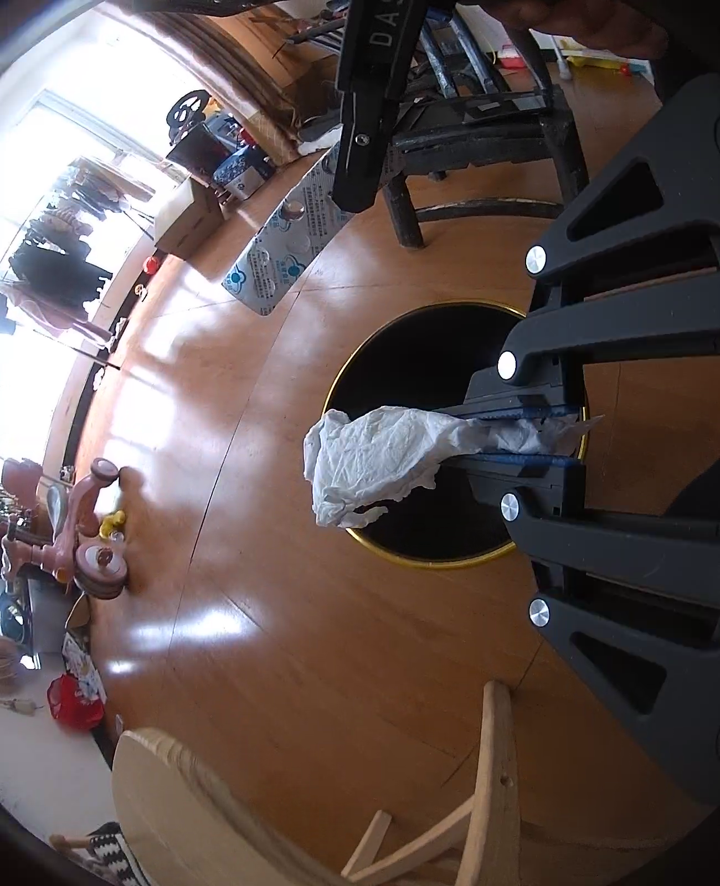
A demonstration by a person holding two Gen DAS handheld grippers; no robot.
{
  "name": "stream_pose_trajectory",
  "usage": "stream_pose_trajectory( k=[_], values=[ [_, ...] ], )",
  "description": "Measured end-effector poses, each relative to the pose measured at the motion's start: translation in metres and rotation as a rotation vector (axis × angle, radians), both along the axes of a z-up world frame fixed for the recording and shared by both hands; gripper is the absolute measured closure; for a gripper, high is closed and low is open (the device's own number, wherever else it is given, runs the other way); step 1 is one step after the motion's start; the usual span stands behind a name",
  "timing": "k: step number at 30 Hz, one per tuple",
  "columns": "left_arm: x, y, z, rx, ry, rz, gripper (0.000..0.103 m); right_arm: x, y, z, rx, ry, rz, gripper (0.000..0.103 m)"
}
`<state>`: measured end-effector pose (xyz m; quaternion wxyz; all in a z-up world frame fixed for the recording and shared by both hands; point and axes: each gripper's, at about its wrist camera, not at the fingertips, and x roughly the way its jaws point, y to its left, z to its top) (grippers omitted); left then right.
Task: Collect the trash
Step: 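Carry the tissue and wrapper to the black bin with both tools and release, then return both open tools to the trash pile on the table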
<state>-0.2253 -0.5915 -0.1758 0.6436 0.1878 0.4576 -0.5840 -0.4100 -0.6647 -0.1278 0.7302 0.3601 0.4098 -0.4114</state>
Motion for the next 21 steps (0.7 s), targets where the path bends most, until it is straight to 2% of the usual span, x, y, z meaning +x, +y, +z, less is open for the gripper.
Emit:
stream_pose_trajectory(
  k=[4,6,7,8,14,17,18,19,21],
  values=[
    [0.000,-0.006,-0.004,0.009,0.023,-0.017,0.092,0.001,-0.001,-0.003,0.000,0.001,-0.005,0.085],
    [-0.002,-0.010,-0.007,0.016,0.022,-0.024,0.073,0.001,-0.002,-0.004,0.001,0.000,-0.010,0.085],
    [-0.004,-0.009,-0.008,0.015,0.016,-0.020,0.046,0.000,-0.003,-0.004,0.002,0.000,-0.014,0.085],
    [-0.004,-0.008,-0.007,0.005,0.011,-0.014,0.030,0.000,-0.004,-0.004,0.004,-0.001,-0.016,0.085],
    [0.003,-0.007,-0.002,-0.010,0.017,0.025,0.026,0.003,-0.005,-0.006,0.019,0.002,-0.020,0.080],
    [0.014,-0.003,0.003,-0.010,0.041,0.055,0.025,0.007,-0.005,-0.005,0.020,-0.001,-0.020,0.063],
    [0.018,0.000,0.007,-0.014,0.044,0.065,0.025,0.009,-0.005,-0.003,0.014,-0.003,-0.018,0.044],
    [0.020,0.003,0.010,-0.019,0.044,0.074,0.023,0.011,-0.004,-0.002,0.006,-0.002,-0.015,0.036],
    [0.027,0.011,0.019,-0.034,0.037,0.093,0.020,0.018,-0.002,0.002,-0.005,-0.001,-0.003,0.036]
  ],
)
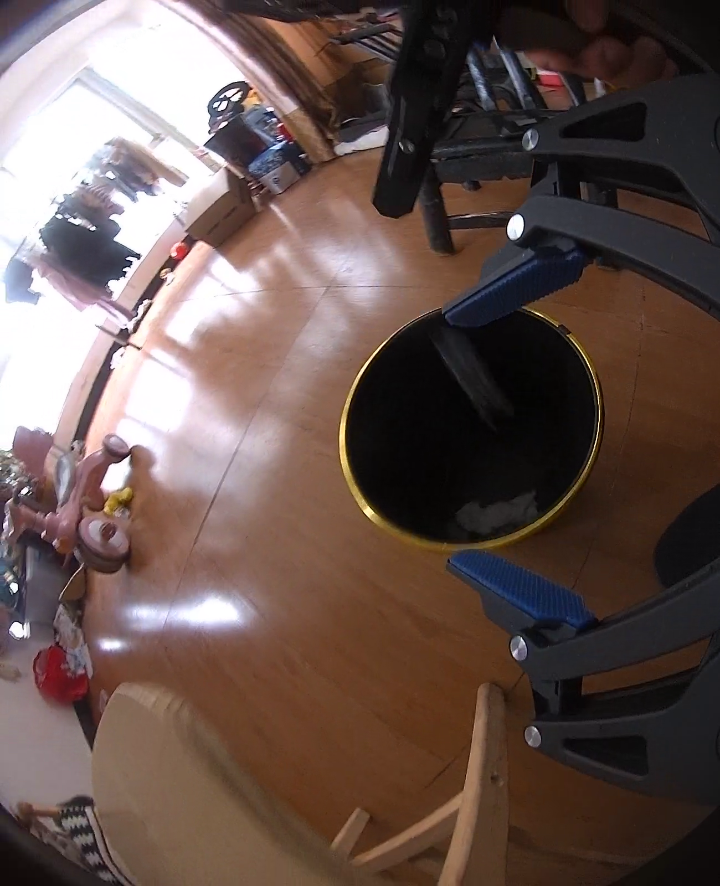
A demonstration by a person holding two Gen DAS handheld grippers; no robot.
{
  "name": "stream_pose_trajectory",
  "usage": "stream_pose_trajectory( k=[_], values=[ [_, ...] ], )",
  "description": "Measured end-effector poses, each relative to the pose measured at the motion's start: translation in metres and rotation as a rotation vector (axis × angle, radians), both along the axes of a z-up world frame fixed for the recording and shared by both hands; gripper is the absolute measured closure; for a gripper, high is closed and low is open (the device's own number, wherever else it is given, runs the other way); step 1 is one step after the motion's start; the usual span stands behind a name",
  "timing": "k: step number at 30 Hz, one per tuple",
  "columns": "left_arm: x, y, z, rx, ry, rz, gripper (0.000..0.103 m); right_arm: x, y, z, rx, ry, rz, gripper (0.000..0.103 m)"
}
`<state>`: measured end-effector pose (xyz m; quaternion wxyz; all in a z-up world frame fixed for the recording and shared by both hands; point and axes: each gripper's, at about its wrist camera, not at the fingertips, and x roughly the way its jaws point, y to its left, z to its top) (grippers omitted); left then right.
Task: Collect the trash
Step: 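Return both open tools to the trash pile on the table, then grasp the clear plastic bag with the left tool while the right tool grasps the corn snack bag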
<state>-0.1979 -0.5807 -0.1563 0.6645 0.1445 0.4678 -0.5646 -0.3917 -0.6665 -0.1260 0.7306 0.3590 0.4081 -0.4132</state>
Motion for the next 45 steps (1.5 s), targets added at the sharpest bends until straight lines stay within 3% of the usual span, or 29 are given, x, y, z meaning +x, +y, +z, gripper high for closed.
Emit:
stream_pose_trajectory(
  k=[8,12,19,24,30,35,40,45],
  values=[
    [0.050,0.069,0.060,-0.048,-0.093,0.126,0.012,0.050,0.030,0.034,-0.097,-0.049,0.106,0.027],
    [0.095,0.139,0.098,-0.081,-0.138,0.255,0.012,0.104,0.069,0.061,-0.151,-0.115,0.229,0.026],
    [0.162,0.274,0.149,-0.083,-0.272,0.504,0.012,0.222,0.174,0.100,-0.174,-0.243,0.516,0.025],
    [0.209,0.381,0.165,-0.061,-0.316,0.690,0.012,0.301,0.264,0.105,-0.130,-0.293,0.712,0.024],
    [0.256,0.507,0.159,-0.007,-0.335,0.937,0.012,0.368,0.362,0.102,-0.076,-0.331,0.871,0.024],
    [0.295,0.584,0.140,-0.024,-0.231,1.073,0.012,0.405,0.407,0.092,-0.045,-0.329,0.936,0.024],
    [0.332,0.599,0.120,-0.085,-0.110,1.096,0.012,0.430,0.423,0.077,-0.034,-0.298,0.958,0.024],
    [0.362,0.577,0.096,-0.061,-0.076,1.110,0.012,0.446,0.424,0.065,-0.027,-0.271,0.950,0.024]
  ],
)
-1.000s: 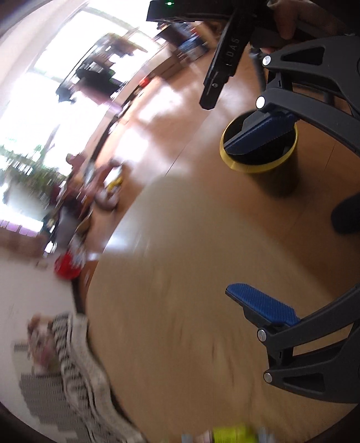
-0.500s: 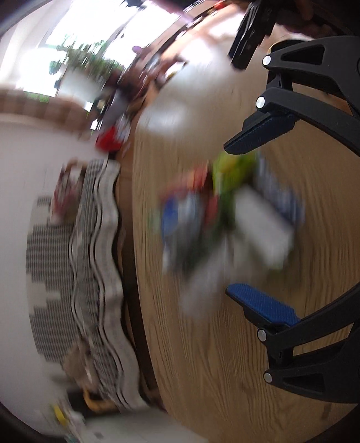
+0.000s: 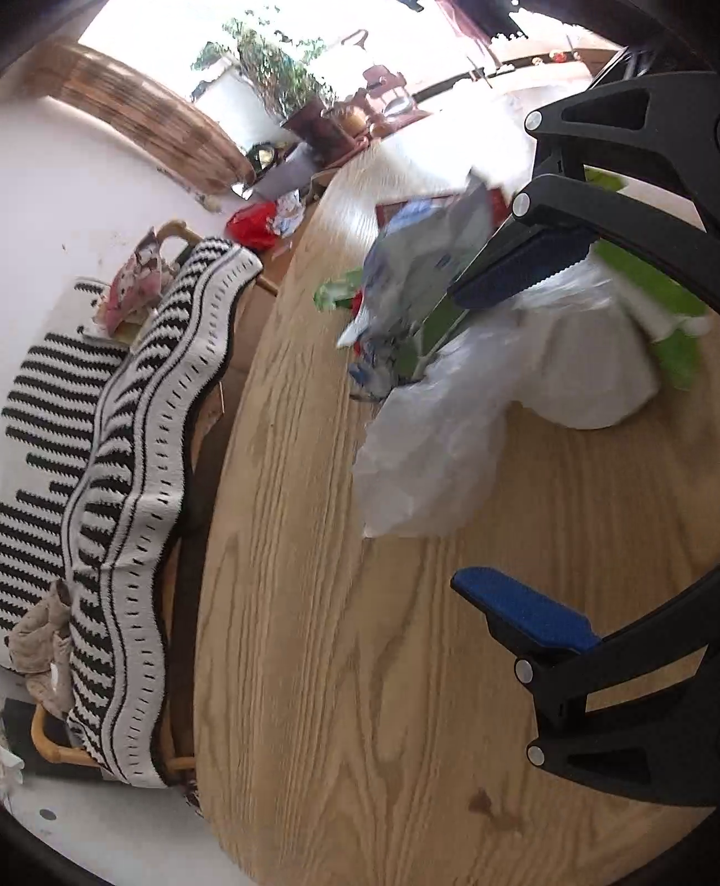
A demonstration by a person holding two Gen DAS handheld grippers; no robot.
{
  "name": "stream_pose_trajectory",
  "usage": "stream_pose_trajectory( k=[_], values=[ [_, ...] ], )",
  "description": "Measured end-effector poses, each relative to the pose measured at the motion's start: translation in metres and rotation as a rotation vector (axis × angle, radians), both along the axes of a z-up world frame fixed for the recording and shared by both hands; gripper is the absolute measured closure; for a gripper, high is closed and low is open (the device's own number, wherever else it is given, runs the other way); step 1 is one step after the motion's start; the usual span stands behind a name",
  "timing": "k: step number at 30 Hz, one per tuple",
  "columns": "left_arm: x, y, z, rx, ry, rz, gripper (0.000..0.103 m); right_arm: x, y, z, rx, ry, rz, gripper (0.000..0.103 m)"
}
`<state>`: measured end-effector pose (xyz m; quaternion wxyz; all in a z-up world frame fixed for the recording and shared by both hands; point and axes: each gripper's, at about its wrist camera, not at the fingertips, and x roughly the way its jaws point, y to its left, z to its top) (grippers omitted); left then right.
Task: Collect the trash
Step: 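Grasp the clear plastic bag with the left tool while the right tool grasps the corn snack bag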
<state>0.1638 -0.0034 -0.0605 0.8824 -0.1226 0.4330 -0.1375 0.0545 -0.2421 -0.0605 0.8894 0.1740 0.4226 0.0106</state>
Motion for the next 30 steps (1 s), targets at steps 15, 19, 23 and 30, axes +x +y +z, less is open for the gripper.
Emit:
stream_pose_trajectory(
  k=[15,19,23,30],
  values=[
    [-0.010,0.032,0.025,-0.075,-0.045,0.057,0.096,0.016,0.018,-0.016,-0.061,0.031,0.086,0.024],
    [-0.031,0.046,0.049,-0.092,-0.084,0.095,0.096,0.021,0.021,-0.017,-0.088,0.032,0.082,0.024],
    [-0.050,0.045,0.057,-0.059,-0.099,0.078,0.096,0.027,0.021,-0.022,-0.119,0.040,0.082,0.025],
    [-0.074,0.023,0.061,0.006,-0.117,0.030,0.096,0.023,0.008,-0.017,-0.128,0.034,0.073,0.076]
  ],
)
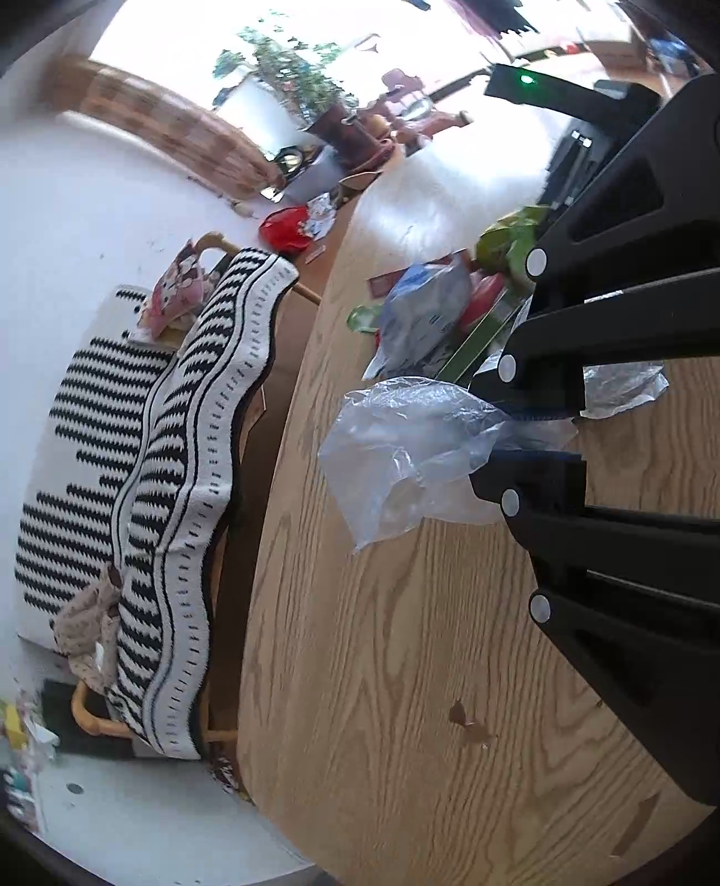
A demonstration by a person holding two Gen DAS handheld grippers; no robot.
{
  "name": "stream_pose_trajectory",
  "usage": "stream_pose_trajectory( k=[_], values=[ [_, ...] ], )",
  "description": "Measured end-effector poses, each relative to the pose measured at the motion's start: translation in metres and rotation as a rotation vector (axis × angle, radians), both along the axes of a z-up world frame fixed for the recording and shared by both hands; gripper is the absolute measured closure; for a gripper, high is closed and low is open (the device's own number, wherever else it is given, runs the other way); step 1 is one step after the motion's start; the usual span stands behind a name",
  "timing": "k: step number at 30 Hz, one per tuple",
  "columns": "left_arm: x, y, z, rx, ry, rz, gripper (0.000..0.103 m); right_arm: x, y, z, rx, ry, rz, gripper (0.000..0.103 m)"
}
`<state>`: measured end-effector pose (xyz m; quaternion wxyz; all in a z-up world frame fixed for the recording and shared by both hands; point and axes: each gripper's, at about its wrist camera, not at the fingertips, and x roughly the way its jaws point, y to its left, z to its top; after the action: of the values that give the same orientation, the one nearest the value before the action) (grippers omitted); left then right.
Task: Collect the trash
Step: 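Grasp the clear plastic bag with the left tool while the right tool grasps the corn snack bag, then carry both bags over the black bin and open both tools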
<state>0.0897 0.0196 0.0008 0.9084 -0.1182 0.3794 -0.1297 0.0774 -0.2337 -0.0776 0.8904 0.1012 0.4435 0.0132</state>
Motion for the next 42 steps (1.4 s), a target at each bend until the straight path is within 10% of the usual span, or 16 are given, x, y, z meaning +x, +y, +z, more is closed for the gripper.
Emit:
stream_pose_trajectory(
  k=[24,42],
  values=[
    [-0.044,-0.142,0.020,0.081,-0.087,-0.252,0.096,-0.112,-0.117,0.063,0.028,-0.136,-0.168,0.098],
    [-0.171,-0.394,-0.017,0.118,-0.087,-0.749,0.096,-0.336,-0.325,0.053,-0.020,-0.101,-0.667,0.098]
  ],
)
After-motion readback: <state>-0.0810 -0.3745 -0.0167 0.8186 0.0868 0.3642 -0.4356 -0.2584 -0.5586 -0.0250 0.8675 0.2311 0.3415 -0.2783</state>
